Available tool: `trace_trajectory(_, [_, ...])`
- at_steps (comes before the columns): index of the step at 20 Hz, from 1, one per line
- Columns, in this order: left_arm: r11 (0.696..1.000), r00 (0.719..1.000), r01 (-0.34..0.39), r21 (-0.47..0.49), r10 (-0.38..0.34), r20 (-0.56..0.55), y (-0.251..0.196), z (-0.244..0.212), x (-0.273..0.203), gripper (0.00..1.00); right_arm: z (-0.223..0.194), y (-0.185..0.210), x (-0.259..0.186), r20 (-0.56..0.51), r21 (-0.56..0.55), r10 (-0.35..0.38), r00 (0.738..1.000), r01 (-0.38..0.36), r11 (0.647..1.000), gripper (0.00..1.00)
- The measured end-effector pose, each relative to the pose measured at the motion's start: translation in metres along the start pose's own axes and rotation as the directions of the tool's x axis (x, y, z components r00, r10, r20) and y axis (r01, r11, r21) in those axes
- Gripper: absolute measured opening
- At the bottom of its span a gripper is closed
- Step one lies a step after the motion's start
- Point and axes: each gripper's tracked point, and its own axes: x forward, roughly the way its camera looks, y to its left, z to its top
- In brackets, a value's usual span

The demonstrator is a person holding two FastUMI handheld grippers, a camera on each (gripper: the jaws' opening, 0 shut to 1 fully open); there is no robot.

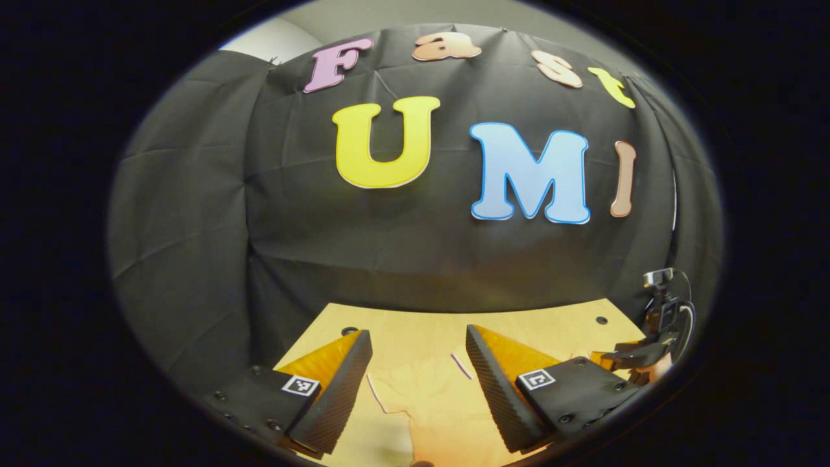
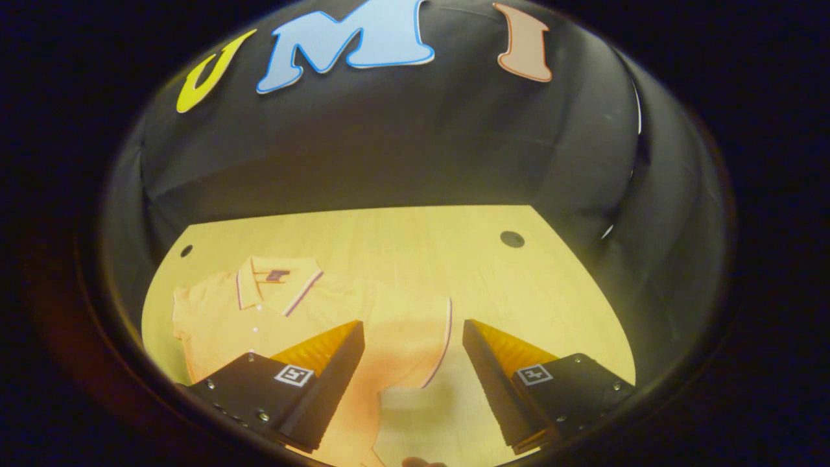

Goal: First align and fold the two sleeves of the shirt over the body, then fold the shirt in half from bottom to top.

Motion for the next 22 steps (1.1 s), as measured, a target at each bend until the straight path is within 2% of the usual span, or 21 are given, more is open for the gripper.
trace_trajectory(1, [1.000, 1.000, -0.004, -0.001, 0.004, -0.003, 0.001, -0.001, 0.000, 0.99, -0.008, -0.001, 0.010, -0.021, 0.001, -0.001, 1.000, 0.001, 1.000, 0.97])
trace_trajectory(2, [1.000, 1.000, -0.006, -0.002, 0.006, -0.006, 0.002, -0.002, 0.000, 0.96, -0.015, -0.002, 0.019, -0.040, 0.000, -0.003, 0.999, 0.003, 1.000, 0.98])
trace_trajectory(8, [1.000, 0.999, -0.025, 0.000, 0.025, -0.023, 0.005, -0.007, 0.003, 0.96, -0.047, -0.009, 0.056, -0.149, 0.001, -0.013, 0.989, 0.014, 1.000, 0.98])
trace_trajectory(10, [1.000, 0.999, -0.031, 0.002, 0.031, -0.028, 0.007, -0.007, 0.004, 0.99, -0.057, -0.010, 0.062, -0.184, 0.014, -0.013, 0.983, 0.016, 1.000, 0.98])
trace_trajectory(15, [0.999, 0.998, -0.042, 0.003, 0.042, -0.038, 0.010, -0.010, 0.008, 0.99, -0.070, -0.004, 0.071, -0.218, 0.041, 0.008, 0.976, 0.001, 0.999, 0.98])
trace_trajectory(16, [0.999, 0.998, -0.044, 0.002, 0.045, -0.039, 0.010, -0.010, 0.007, 0.99, -0.071, -0.001, 0.070, -0.227, 0.057, 0.021, 0.974, -0.008, 0.998, 0.94])
trace_trajectory(18, [0.999, 0.998, -0.044, -0.002, 0.044, -0.040, 0.011, -0.011, 0.008, 0.99, -0.070, 0.000, 0.070, -0.224, 0.062, 0.029, 0.974, -0.016, 0.998, 0.80])
trace_trajectory(20, [0.999, 0.998, -0.043, -0.006, 0.043, -0.044, 0.010, -0.012, 0.009, 0.99, -0.068, 0.005, 0.069, -0.227, 0.072, 0.049, 0.973, -0.033, 0.997, 0.55])
trace_trajectory(21, [0.999, 0.998, -0.044, -0.008, 0.043, -0.045, 0.011, -0.013, 0.008, 0.99, -0.067, 0.006, 0.071, -0.232, 0.072, 0.050, 0.971, -0.034, 0.997, 0.29])
trace_trajectory(22, [0.999, 0.998, -0.043, -0.012, 0.043, -0.047, 0.011, -0.015, 0.008, 0.99, -0.068, 0.006, 0.071, -0.233, 0.064, 0.052, 0.971, -0.038, 0.997, 0.29])
